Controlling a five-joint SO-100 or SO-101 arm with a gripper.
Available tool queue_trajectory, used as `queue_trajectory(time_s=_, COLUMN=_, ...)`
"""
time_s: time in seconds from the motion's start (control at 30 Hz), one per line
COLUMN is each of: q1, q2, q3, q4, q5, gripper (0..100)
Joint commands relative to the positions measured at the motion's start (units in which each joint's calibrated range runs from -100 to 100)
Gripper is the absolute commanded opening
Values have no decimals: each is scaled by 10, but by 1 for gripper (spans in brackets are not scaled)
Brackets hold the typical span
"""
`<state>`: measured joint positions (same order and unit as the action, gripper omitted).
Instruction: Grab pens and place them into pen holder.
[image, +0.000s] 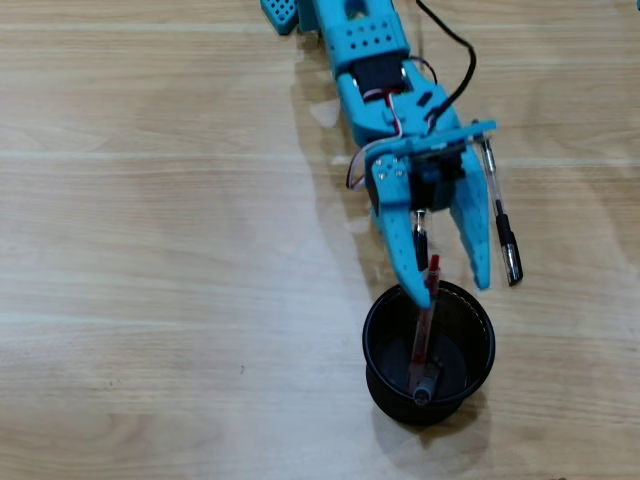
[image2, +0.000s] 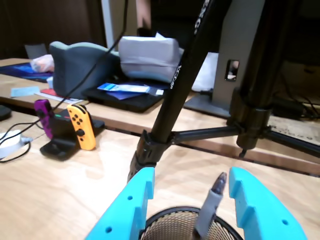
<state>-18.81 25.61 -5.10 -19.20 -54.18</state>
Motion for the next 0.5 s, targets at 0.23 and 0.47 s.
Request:
queue_trajectory(time_s=0.23, q1=-6, q2=-330, q3=284, q4=-4, q5=61, gripper=3)
queue_trajectory(time_s=0.47, q1=-27, q2=-462, q3=457, q4=-4, q5=66, gripper=2)
